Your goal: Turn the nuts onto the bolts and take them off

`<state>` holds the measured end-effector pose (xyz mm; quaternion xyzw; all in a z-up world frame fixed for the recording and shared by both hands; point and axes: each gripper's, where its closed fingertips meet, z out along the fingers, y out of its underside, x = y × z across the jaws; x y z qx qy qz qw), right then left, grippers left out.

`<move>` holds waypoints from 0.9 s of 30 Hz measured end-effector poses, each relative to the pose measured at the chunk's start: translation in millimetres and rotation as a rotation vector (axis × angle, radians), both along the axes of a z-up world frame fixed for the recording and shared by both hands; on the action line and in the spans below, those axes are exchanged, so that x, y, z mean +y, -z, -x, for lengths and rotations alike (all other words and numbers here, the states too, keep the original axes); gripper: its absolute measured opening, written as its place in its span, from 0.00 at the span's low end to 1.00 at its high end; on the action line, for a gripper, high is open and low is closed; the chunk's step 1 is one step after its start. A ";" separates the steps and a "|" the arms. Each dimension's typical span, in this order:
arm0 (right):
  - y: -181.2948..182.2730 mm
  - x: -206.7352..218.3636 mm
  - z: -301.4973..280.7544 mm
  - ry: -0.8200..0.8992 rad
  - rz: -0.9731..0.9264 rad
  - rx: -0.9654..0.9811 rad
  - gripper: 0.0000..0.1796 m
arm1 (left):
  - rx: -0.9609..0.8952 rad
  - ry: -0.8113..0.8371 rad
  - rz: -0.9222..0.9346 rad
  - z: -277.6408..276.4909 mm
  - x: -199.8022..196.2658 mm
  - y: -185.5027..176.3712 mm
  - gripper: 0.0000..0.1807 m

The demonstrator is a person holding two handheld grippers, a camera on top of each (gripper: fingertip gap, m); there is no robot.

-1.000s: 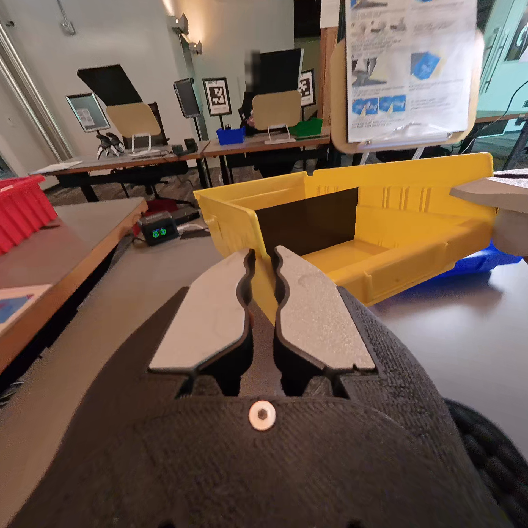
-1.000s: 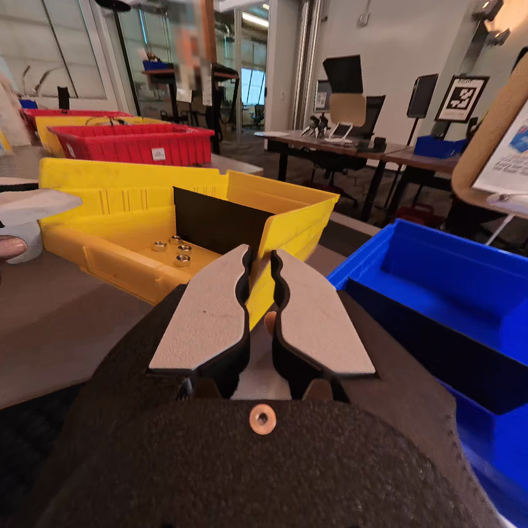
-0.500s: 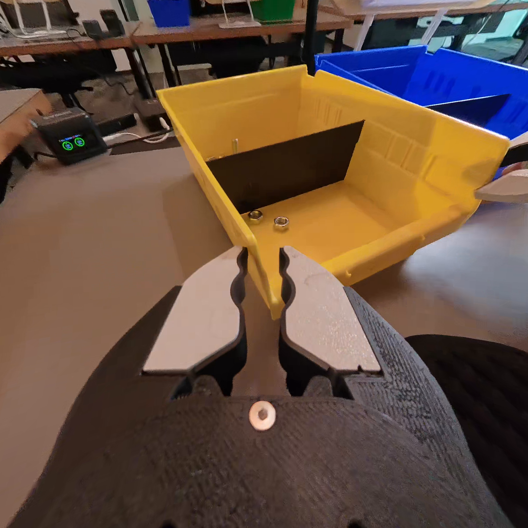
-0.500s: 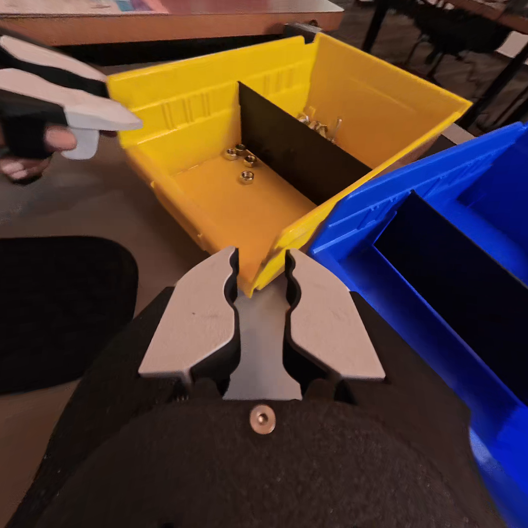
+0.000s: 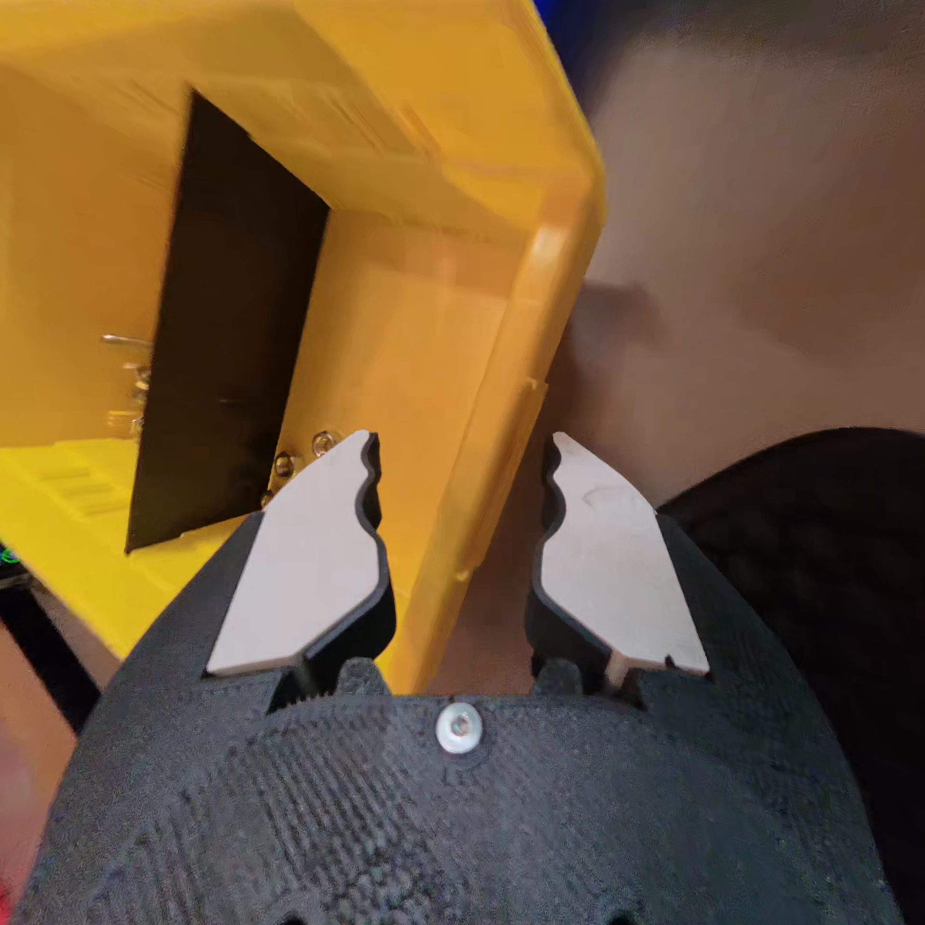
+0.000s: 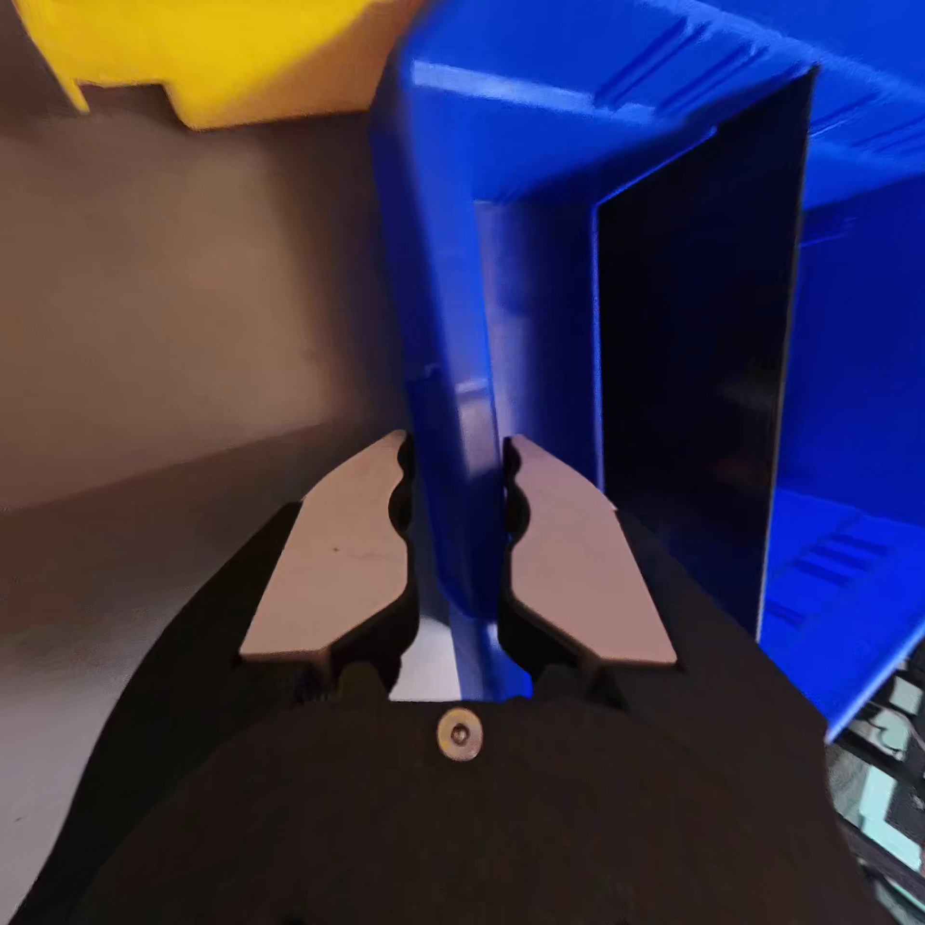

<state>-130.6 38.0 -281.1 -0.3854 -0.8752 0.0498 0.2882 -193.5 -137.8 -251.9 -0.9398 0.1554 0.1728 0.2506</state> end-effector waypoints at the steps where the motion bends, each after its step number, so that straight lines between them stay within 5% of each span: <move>1: 0.1 0.5 -2.8 -0.011 -0.006 0.009 0.18 | 0.030 0.014 0.058 3.6 1.9 11.6 0.34; 5: -2.5 5.0 -40.4 0.001 0.012 0.012 0.18 | 0.081 0.082 0.171 0.8 7.3 35.5 0.19; 17: -1.7 133.1 -179.9 0.264 -0.098 0.016 0.17 | 0.090 0.093 0.070 -2.0 53.6 34.2 0.17; 27: -7.8 241.2 -191.9 0.372 -0.198 0.009 0.23 | 0.158 0.036 0.048 58.1 87.2 31.5 0.18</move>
